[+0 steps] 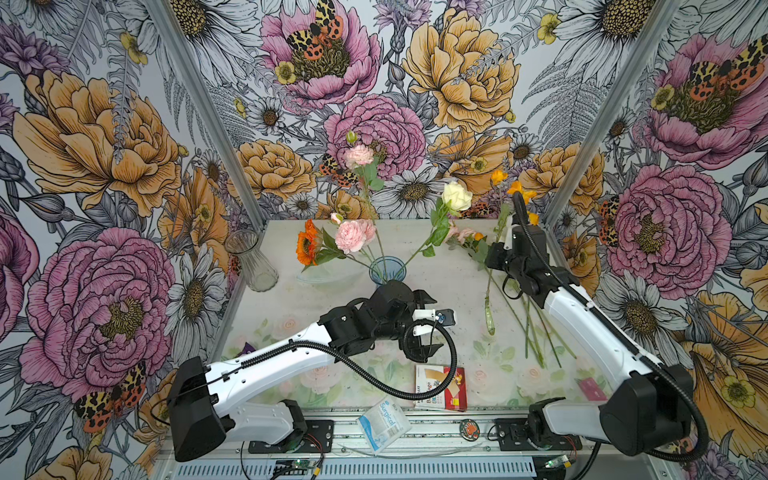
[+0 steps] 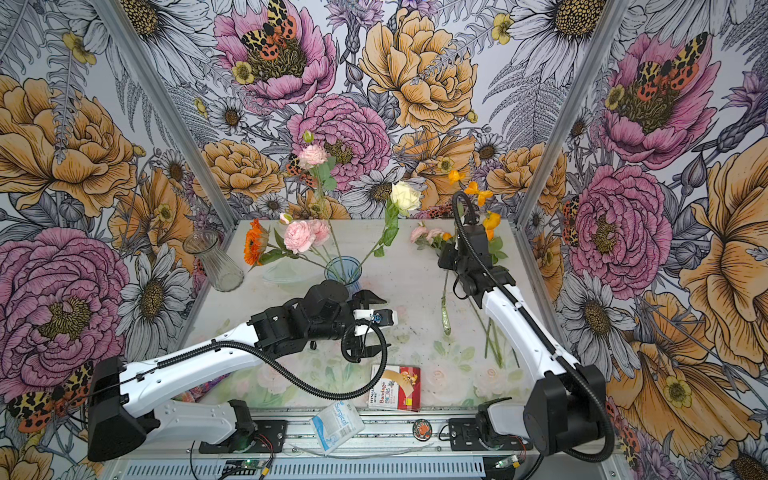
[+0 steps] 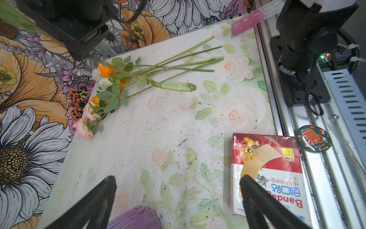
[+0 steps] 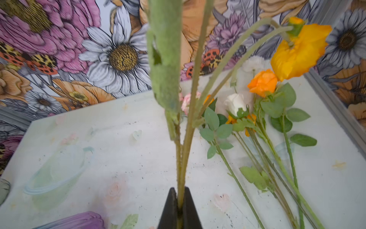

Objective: Arrange the flowers into the vase
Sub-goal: 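Lift the grasped yellow poppy stems upright with the right gripper, then carry the yellow poppies over the vase with the right gripper while the left draws back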

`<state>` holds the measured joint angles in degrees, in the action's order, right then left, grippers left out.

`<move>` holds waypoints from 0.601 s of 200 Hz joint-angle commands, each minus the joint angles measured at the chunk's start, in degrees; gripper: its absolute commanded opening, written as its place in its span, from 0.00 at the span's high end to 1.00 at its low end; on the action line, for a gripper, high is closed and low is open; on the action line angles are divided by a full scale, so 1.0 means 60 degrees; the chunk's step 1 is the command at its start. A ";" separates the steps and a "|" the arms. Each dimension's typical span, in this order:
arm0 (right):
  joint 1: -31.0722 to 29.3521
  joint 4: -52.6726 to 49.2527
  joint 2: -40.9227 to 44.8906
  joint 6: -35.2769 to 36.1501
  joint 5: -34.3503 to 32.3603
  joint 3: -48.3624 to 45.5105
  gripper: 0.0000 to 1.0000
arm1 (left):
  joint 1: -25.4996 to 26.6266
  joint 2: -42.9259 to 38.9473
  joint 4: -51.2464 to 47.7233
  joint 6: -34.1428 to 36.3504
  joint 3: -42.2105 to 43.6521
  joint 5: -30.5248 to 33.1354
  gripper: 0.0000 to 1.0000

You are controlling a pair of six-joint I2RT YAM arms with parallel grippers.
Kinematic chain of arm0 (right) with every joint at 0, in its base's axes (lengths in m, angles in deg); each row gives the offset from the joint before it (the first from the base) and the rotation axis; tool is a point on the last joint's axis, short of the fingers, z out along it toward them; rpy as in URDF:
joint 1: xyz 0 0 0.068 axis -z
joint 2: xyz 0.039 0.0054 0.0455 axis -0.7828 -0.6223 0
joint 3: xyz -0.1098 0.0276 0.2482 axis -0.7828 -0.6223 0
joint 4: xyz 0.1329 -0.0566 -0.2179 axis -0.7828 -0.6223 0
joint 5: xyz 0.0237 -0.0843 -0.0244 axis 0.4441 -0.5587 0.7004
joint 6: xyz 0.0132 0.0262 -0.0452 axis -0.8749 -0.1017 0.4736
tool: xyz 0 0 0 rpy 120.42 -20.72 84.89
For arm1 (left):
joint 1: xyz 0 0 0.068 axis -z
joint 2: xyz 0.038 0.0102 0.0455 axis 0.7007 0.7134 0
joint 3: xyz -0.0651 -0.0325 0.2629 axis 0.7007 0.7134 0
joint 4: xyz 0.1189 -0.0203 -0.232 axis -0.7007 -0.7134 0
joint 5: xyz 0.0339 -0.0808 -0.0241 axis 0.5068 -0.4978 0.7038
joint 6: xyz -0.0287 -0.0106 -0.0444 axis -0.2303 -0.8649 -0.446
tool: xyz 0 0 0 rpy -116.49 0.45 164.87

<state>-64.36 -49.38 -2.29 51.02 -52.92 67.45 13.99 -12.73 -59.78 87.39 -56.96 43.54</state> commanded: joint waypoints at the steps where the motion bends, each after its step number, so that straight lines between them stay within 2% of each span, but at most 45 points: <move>1: -0.0095 0.0045 0.0974 0.0212 -0.0145 0.0269 1.00 | -0.0029 -0.0271 -0.0114 0.0129 -0.0271 0.0257 0.01; 29: -0.0748 0.0616 0.2012 0.0613 -0.0402 0.0472 1.00 | -0.0049 -0.0382 -0.0200 0.0187 -0.0318 0.0324 0.01; 62: -0.2191 0.3468 0.2790 0.1713 -0.1277 0.0058 1.00 | -0.0067 -0.0830 -0.0353 -0.0113 -0.0485 0.0593 0.01; 95: -0.2963 0.5821 0.3038 0.2344 -0.1063 -0.0076 1.00 | 0.0492 -0.1506 -0.1095 -0.2197 -0.0937 0.2523 0.01; 120: -0.3312 0.7234 0.2874 0.2357 -0.0186 -0.0175 1.00 | 0.0580 -0.2356 -0.1582 -0.4404 -0.0686 0.3735 0.01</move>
<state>-82.52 -19.32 15.41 62.85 -57.79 67.62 16.92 -22.22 -65.11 75.59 -60.76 55.61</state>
